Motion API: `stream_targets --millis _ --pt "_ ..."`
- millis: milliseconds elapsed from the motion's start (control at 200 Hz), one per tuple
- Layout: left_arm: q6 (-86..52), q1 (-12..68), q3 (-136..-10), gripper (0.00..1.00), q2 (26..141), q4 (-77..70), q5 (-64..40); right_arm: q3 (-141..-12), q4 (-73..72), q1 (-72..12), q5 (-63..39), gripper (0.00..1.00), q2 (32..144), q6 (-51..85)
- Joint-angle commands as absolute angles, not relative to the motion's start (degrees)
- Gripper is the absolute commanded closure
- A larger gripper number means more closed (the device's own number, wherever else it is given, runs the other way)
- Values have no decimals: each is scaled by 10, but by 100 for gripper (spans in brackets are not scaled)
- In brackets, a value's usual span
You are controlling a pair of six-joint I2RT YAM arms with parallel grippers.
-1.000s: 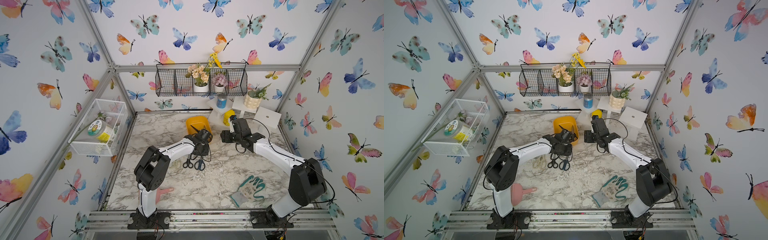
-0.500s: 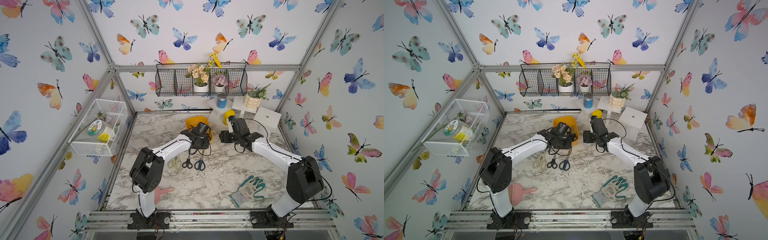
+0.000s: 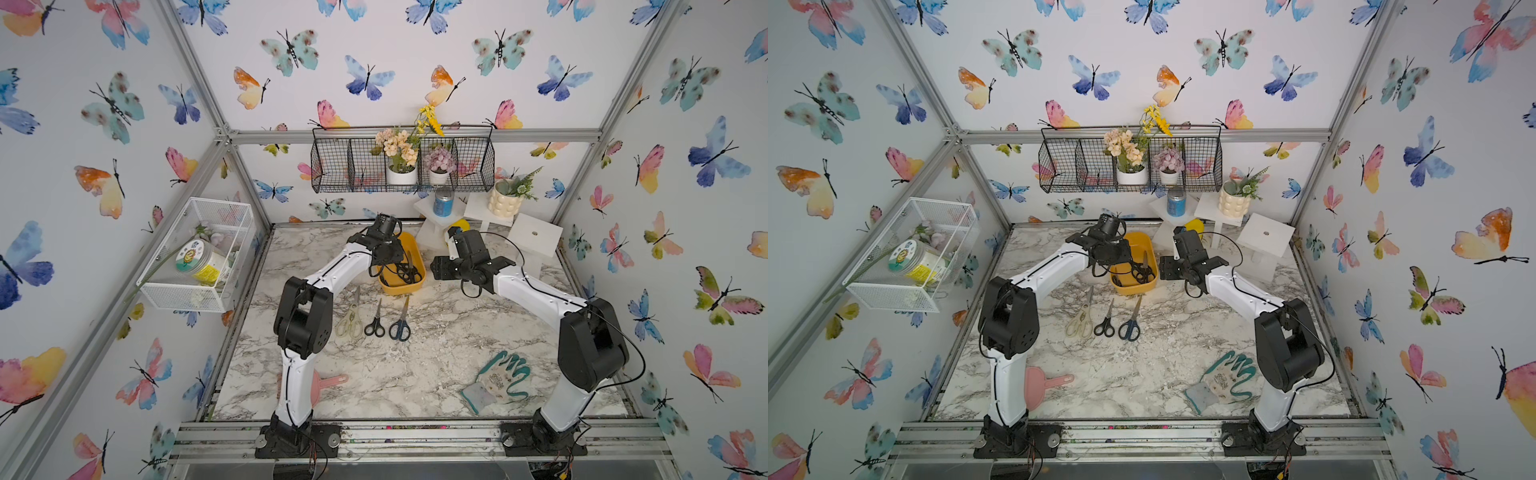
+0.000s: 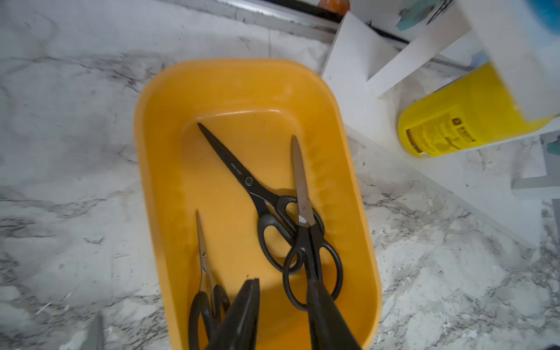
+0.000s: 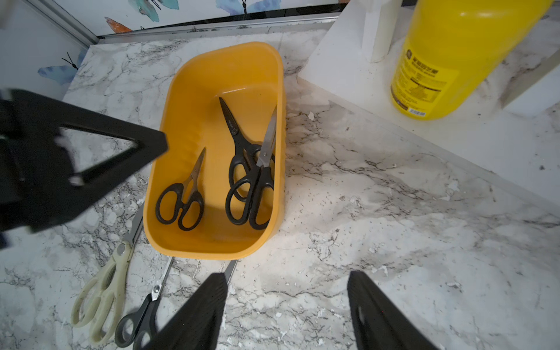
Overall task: Take the scissors out of the storage box
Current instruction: Pick up the scissors from the storage box.
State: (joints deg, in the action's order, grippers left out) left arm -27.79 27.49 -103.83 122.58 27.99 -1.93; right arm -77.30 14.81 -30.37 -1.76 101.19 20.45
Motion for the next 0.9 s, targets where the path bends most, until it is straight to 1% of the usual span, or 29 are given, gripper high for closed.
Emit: stream_targets --millis 0,225,561,651,781,896 --pt "-267 277 -1072 68 1256 303 -56 -793 167 -308 -31 31 1024 206" --pt "-262 278 -1068 67 1290 303 -93 -799 177 -308 -33 31 1033 205" --pt "-241 287 -1059 67 1317 309 -102 -802 181 -308 -34 31 1041 204" --pt "-236 292 -1064 69 1331 313 -100 -803 180 -308 -37 31 1045 204" --pt "-238 292 -1064 76 1345 321 -85 -805 179 -309 -37 31 1045 206" --pt "-240 290 -1058 86 1341 321 -78 -803 180 -308 -35 31 1042 207"
